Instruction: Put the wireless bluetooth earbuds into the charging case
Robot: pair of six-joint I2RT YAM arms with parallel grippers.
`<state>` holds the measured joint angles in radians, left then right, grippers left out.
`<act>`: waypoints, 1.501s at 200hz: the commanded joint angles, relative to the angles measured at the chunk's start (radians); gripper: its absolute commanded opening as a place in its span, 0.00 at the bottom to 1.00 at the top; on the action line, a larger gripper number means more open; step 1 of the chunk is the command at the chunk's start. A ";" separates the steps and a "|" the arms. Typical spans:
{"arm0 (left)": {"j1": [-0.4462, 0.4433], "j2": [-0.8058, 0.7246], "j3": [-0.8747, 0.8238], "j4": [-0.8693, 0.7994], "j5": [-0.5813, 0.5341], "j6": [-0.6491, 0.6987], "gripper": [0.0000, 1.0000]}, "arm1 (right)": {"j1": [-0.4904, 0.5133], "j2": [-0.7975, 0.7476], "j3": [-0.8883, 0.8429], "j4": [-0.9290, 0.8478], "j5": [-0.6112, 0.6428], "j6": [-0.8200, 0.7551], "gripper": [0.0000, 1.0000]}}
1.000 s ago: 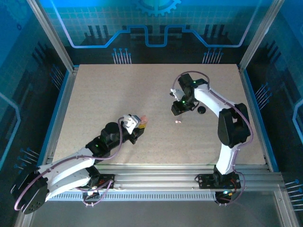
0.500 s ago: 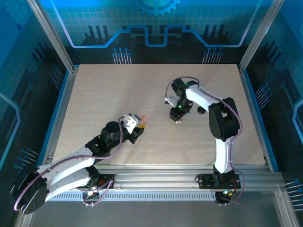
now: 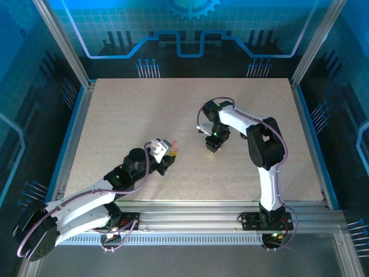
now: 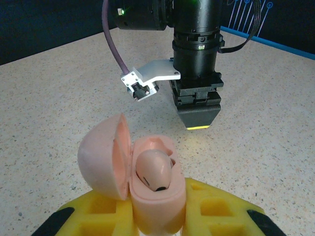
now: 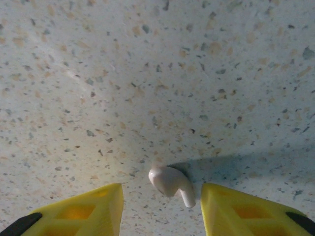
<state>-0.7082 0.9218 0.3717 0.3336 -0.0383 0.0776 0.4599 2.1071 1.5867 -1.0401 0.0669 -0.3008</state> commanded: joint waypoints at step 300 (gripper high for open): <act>-0.018 0.210 0.091 0.109 0.025 -0.030 0.13 | -0.074 -0.089 -0.075 0.087 -0.036 0.163 0.23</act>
<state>-0.7166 1.1000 0.4232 0.3840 -0.0368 0.0521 0.3988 2.0808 1.5444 -0.9966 0.0902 -0.2226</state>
